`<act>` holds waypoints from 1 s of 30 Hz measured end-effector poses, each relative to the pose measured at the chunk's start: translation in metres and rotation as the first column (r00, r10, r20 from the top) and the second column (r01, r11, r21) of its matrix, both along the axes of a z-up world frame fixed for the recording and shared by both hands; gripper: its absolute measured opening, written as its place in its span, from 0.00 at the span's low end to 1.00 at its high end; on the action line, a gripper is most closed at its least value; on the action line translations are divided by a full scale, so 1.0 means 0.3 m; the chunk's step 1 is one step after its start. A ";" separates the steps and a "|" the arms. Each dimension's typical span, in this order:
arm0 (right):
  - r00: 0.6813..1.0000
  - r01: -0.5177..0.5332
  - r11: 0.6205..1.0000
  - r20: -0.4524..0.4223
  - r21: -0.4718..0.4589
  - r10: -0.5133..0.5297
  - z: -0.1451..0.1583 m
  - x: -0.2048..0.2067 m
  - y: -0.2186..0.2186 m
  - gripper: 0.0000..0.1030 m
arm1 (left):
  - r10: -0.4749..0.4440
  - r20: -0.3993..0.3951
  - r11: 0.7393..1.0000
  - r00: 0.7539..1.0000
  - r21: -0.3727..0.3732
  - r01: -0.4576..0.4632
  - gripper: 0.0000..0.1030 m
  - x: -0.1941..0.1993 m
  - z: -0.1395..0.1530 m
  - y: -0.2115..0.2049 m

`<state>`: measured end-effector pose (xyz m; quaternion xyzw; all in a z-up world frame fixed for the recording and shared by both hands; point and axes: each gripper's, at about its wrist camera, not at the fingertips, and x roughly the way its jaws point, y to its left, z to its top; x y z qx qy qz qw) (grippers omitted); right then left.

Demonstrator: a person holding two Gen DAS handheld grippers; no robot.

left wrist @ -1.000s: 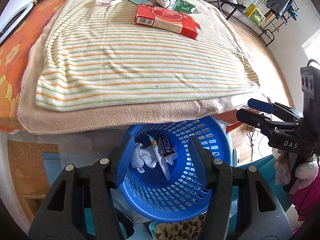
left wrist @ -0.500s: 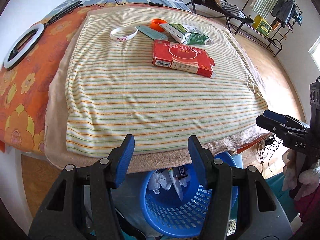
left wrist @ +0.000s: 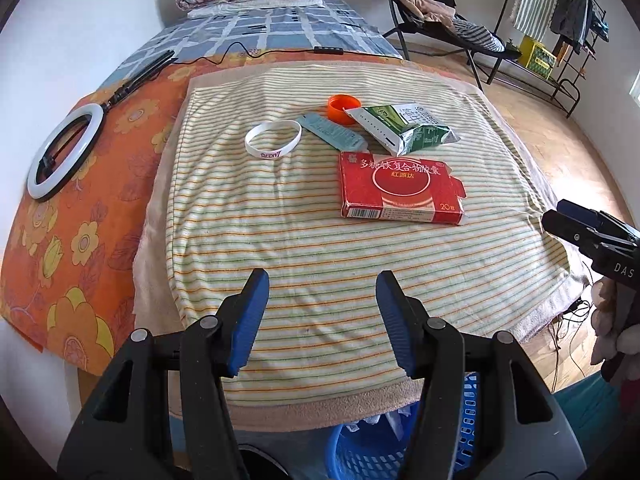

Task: Collect trash
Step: 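Move both tools toward the green-white milk carton and red box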

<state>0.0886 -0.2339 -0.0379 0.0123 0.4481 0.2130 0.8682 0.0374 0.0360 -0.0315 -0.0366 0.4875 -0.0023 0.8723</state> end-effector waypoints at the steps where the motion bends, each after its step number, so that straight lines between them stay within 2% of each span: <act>1: 1.000 -0.001 1.000 0.005 0.000 0.001 0.002 0.019 0.003 0.71 | 0.000 0.003 1.000 1.000 0.008 0.000 0.55 0.014 0.001 0.004; 7: 1.000 -0.003 1.000 0.000 0.004 0.003 0.003 0.142 0.028 0.72 | 0.015 0.011 1.000 1.000 0.016 -0.015 0.55 0.120 -0.012 0.061; 13: 0.997 0.021 1.000 -0.078 0.014 -0.020 -0.047 0.286 0.051 0.72 | 0.071 0.011 0.997 0.997 -0.010 -0.071 0.55 0.252 -0.051 0.167; 18: 0.981 0.082 0.990 -0.184 0.116 -0.059 -0.119 0.411 0.049 0.72 | 0.113 -0.030 0.991 0.993 -0.074 -0.115 0.55 0.364 -0.107 0.245; 25: 0.955 0.148 0.952 -0.289 0.266 -0.068 -0.218 0.525 0.062 0.72 | 0.147 -0.075 0.977 0.986 -0.147 -0.157 0.55 0.479 -0.184 0.307; 28: 0.937 0.191 0.924 -0.341 0.332 -0.072 -0.259 0.557 0.061 0.72 | 0.154 -0.087 0.975 0.984 -0.148 -0.166 0.55 0.523 -0.214 0.317; 30: 0.934 0.206 0.916 -0.349 0.344 -0.079 -0.274 0.570 0.066 0.72 | 0.162 -0.092 0.974 0.983 -0.147 -0.174 0.55 0.553 -0.230 0.324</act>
